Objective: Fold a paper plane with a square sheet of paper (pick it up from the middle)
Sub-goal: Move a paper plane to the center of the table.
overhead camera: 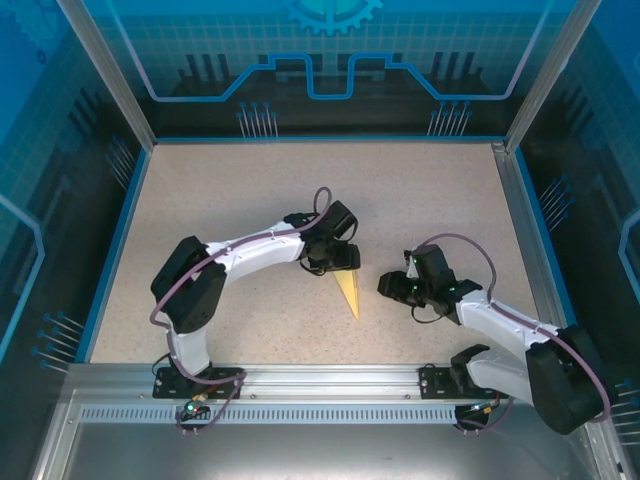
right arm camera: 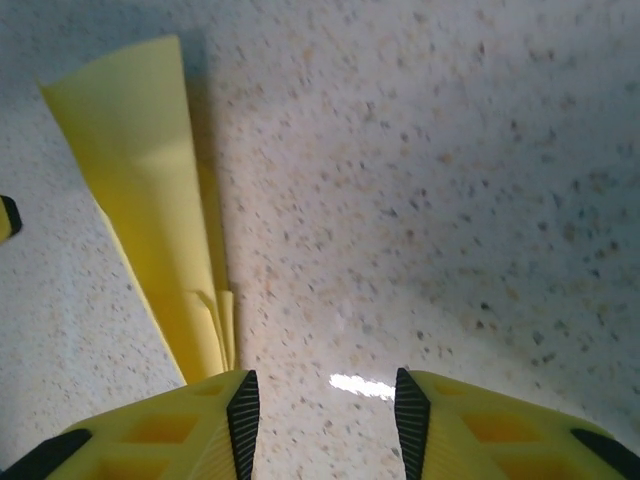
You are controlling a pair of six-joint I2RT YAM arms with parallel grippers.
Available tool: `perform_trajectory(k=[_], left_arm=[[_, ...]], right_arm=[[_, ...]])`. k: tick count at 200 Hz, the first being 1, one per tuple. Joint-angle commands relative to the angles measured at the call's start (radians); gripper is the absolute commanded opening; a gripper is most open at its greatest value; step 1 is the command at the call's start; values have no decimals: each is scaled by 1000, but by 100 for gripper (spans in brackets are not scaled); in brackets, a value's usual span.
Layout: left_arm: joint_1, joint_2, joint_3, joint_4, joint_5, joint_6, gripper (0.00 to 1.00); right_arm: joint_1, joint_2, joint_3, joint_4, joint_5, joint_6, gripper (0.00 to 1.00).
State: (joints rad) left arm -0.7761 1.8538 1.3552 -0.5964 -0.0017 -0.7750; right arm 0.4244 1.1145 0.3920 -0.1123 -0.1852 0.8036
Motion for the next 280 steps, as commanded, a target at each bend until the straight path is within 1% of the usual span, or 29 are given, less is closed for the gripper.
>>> perform_trajectory(k=[1,16,75,90,98,127,162,176,188,230,251,280], left_arm=[[-11,35,48,-130,-67,-55,69],[-15,52,64,-138,-60,-69,69],[-31,118,149,-196,-51,-101,70],[-40,124,156,-195,-53,-101,73],[-41,133,165,-203,-53,-101,76],[-43,172,205,-248,-57,-92,76],[-42,152,199,-258,-90,-88,64],[-42,137,187,-259,-102,-90,57],[-43,117,168,-248,-107,-90,53],[-41,65,112,-224,-113,-91,45],[-41,35,76,-204,-116,-92,36],[-38,1,24,-176,-117,-89,30]], right_arm=[[-15,2,-19,3,-40,-13,45],[-16,11,-18,3,-48,-24,47],[-17,31,-27,32,-73,-26,49],[-16,42,-32,43,-80,-21,49],[-16,46,-34,51,-82,-18,49],[-15,61,-33,66,-96,-12,50],[-13,64,-27,74,-112,-14,51],[-12,65,-24,75,-116,-14,51],[-9,71,-16,73,-117,-14,51],[13,110,15,90,-128,-15,51],[36,143,39,116,-150,-19,51],[77,188,83,134,-167,-38,51]])
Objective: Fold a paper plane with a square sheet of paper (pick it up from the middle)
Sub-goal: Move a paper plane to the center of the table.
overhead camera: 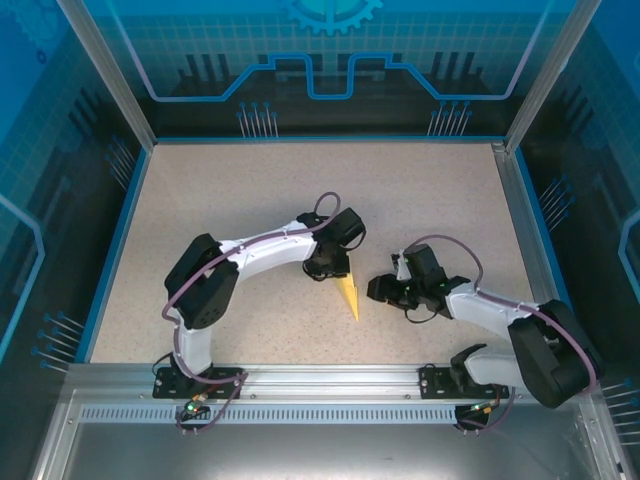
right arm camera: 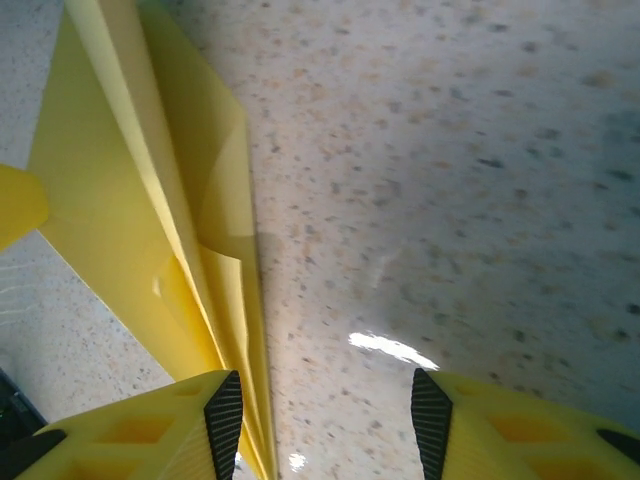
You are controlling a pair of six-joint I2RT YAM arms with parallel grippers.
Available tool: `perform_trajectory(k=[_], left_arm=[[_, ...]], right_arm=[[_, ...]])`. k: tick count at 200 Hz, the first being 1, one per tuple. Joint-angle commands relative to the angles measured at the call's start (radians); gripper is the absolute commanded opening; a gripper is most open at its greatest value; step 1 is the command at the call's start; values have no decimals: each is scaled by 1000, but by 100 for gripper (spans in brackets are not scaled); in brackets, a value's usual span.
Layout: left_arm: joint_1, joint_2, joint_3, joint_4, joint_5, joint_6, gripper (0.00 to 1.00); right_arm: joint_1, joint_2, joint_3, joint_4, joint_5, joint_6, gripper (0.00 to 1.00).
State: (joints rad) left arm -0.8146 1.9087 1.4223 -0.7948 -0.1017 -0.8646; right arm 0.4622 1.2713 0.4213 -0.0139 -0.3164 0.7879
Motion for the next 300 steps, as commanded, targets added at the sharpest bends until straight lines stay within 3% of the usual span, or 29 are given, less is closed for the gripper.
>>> perform_trajectory(k=[1,34,117,166,272,300], left_arm=[[1,-55,-44,23,-17,0,30],[6,-74,-76,41,-14,2,21],[9,-79,-93,54,-9,9,20],[12,-80,-92,55,-3,6,20],[15,-91,-102,57,0,8,20],[15,-90,-101,61,3,8,20]], right_arm=[[40,34,55,36,-37,-23,51],[72,109,108,39,-42,-40,51],[93,280,206,68,-119,-87,50],[124,278,215,47,-90,-102,46],[142,235,209,27,-65,-131,56],[151,260,221,12,-46,-133,44]])
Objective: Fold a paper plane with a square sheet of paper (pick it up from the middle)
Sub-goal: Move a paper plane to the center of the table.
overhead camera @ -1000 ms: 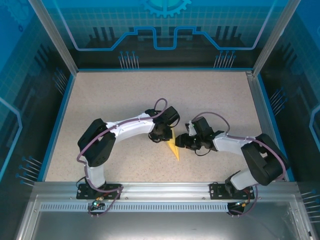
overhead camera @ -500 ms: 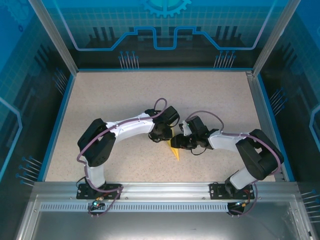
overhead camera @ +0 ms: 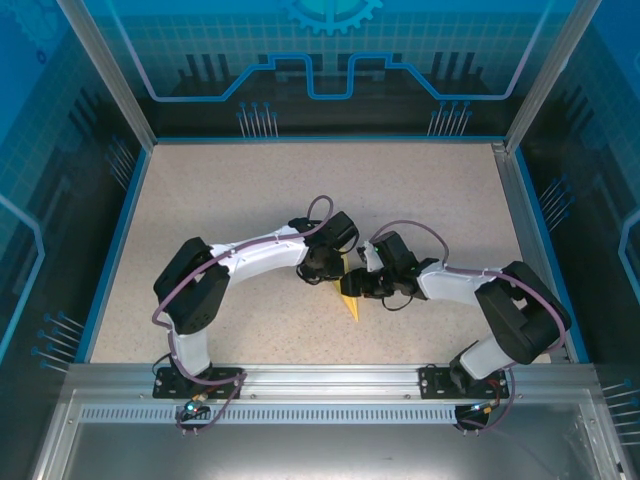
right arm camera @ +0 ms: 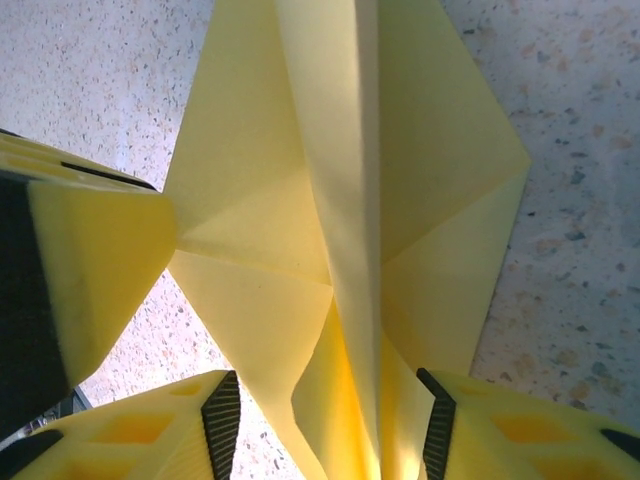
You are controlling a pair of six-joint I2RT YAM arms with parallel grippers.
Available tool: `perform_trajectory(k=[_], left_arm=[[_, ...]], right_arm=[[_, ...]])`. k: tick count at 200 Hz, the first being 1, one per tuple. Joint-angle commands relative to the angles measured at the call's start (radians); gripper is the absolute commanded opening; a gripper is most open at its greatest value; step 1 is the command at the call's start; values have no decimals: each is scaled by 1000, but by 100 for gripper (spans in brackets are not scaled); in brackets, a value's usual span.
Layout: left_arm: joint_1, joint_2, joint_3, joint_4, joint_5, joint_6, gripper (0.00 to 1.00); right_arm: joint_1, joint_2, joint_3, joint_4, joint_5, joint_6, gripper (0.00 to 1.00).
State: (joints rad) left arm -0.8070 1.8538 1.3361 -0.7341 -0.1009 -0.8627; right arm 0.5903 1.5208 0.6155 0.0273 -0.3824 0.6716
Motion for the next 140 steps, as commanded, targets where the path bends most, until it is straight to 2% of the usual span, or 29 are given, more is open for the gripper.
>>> perform_trajectory(k=[1,86,110,140], left_arm=[[8,-36,-14,0,3,7,20],[7,-58,-32,11,-1,6,21],[8,-76,-45,28,0,9,22],[9,-152,-103,89,-13,4,28]], right_arm=[[24,12,29,-31,21,-16,44],[59,79,90,-111,91,-51,22],[73,83,112,-139,104,-56,14],[104,55,178,-263,212,-67,10]])
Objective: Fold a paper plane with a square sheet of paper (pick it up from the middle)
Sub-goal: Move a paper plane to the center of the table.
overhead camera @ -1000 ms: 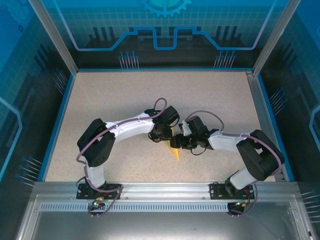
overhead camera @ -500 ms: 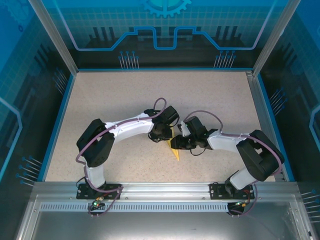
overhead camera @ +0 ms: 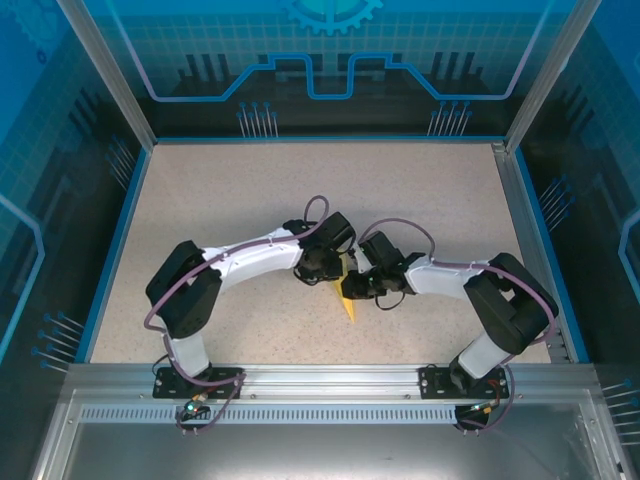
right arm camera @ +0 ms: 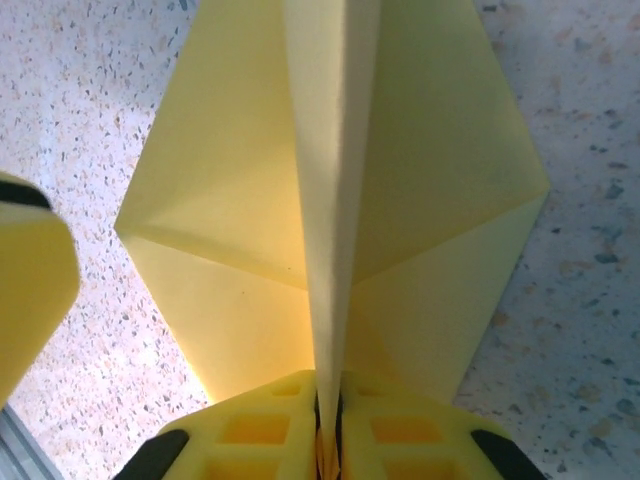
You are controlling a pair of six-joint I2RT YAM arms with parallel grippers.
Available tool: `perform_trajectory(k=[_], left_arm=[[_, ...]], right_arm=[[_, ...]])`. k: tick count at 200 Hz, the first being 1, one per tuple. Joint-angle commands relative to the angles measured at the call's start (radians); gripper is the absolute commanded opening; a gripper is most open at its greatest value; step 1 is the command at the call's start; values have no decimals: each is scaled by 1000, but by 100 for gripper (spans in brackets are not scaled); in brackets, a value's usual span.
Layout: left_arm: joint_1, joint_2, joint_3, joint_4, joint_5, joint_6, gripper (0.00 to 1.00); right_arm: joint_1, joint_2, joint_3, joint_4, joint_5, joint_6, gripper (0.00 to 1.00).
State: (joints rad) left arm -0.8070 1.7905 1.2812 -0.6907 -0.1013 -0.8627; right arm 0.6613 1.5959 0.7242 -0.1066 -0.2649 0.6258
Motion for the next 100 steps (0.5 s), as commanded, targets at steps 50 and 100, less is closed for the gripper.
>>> perform_trajectory(k=[50,100], left_arm=[[37,-248,-172,97,-120,-50,36],[109,-351,-299,132,-127,-115,39]], right_arm=[[88,-37,251,-400,409,-4,9],[86,95,417,-535,506,59,11]])
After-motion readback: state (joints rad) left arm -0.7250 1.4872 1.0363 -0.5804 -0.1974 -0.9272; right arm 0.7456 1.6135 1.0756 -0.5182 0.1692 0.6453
